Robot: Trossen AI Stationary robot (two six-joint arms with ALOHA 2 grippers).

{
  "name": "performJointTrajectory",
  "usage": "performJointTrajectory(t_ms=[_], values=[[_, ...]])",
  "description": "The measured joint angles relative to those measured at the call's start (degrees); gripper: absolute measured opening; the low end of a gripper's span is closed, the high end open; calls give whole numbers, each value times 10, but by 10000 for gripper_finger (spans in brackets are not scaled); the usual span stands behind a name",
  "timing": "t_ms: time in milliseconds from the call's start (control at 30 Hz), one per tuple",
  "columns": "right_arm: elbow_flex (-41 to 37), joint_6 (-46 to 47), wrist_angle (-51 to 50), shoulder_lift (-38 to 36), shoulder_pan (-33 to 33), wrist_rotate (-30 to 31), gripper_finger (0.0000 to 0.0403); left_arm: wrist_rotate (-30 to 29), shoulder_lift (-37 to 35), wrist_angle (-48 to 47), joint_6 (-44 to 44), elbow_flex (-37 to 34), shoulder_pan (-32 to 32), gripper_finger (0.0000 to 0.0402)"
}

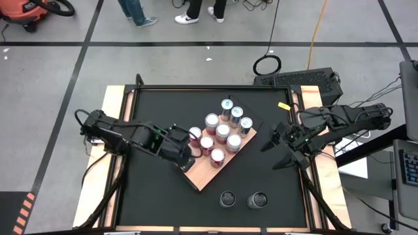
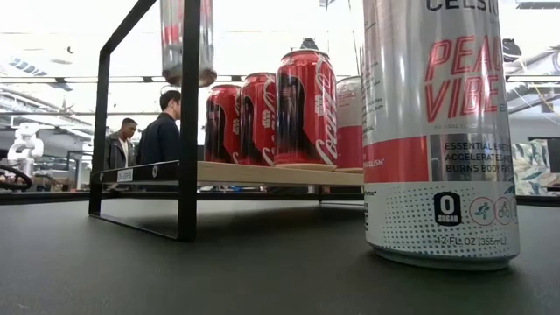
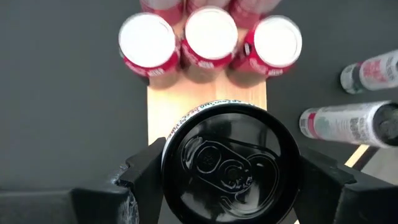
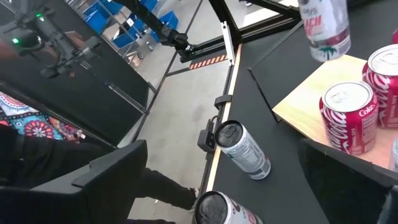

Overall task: Place canned beverage on shelf
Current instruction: Put the top left white pink soda can on the shelf

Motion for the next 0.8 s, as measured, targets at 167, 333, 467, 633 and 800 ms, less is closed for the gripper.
performJointTrajectory(t_ms=[167, 333, 467, 633, 800], values=[[0, 5, 0, 0, 3, 0, 393, 0, 1, 6, -3, -38, -7, 262], [0, 6, 0, 0, 3, 0, 393, -6, 1, 20, 1, -63, -7, 262], [0, 10, 0, 0, 3, 0, 393, -10, -10, 25, 1, -81, -6, 262], [0, 10, 0, 0, 3, 0, 393, -32, -60, 35, -11, -116, -6, 262], [0, 8, 0, 0, 3, 12, 393, -37, -122, 105, -14, -196, -1, 262]])
